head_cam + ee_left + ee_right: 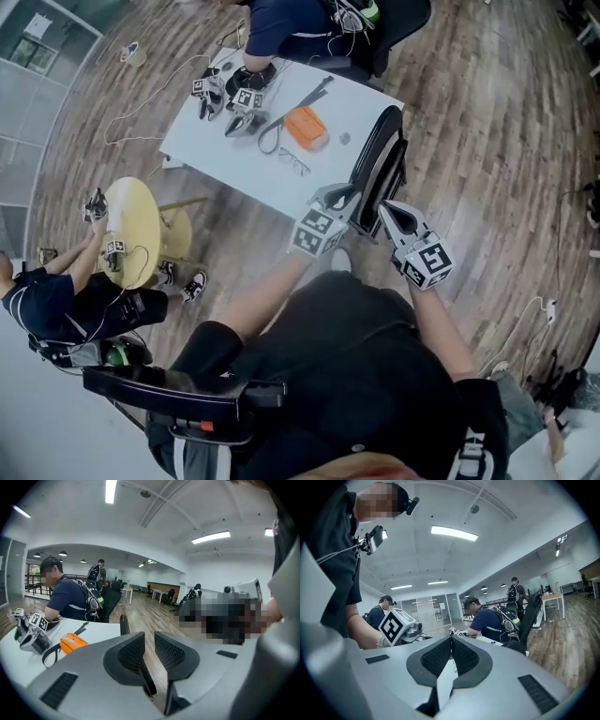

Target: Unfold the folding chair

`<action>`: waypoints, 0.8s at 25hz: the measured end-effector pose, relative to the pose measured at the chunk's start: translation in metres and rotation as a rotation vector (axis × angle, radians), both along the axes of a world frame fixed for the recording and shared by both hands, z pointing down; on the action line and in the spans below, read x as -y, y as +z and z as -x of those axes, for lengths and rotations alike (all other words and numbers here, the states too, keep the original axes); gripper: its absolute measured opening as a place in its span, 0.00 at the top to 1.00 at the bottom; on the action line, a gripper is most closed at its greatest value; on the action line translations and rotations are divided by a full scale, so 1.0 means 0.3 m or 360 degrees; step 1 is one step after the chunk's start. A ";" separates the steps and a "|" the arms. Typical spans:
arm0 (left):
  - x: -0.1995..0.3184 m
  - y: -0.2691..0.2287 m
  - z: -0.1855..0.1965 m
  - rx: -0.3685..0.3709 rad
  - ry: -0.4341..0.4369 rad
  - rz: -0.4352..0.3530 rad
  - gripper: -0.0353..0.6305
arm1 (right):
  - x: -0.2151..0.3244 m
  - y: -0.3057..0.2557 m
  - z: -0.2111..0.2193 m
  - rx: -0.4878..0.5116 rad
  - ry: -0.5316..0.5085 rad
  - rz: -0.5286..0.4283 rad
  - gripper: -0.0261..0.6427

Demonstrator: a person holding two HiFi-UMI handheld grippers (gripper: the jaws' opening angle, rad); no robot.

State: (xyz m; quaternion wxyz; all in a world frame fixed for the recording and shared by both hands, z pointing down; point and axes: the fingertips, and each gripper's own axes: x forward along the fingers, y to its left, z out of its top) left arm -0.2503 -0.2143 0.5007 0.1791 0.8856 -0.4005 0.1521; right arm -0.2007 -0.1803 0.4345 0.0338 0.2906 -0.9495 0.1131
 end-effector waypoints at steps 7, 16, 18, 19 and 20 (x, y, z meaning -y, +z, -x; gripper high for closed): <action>0.143 0.219 0.031 0.0155 -0.0042 0.0304 0.67 | 0.044 0.060 -0.008 -0.0061 0.0127 0.0071 0.95; 0.208 0.427 -0.015 0.0241 -0.0051 0.0634 0.60 | 0.068 0.080 -0.060 0.0064 0.0258 0.0230 0.95; 0.221 0.455 -0.015 0.0262 -0.0080 0.0674 0.61 | 0.069 0.092 -0.086 0.0047 0.0292 0.0243 0.95; 0.228 0.463 -0.016 0.0268 -0.0091 0.0691 0.61 | 0.068 0.099 -0.097 0.0035 0.0303 0.0251 0.95; 0.231 0.467 -0.020 0.0267 -0.0091 0.0705 0.61 | 0.067 0.106 -0.108 0.0028 0.0311 0.0261 0.95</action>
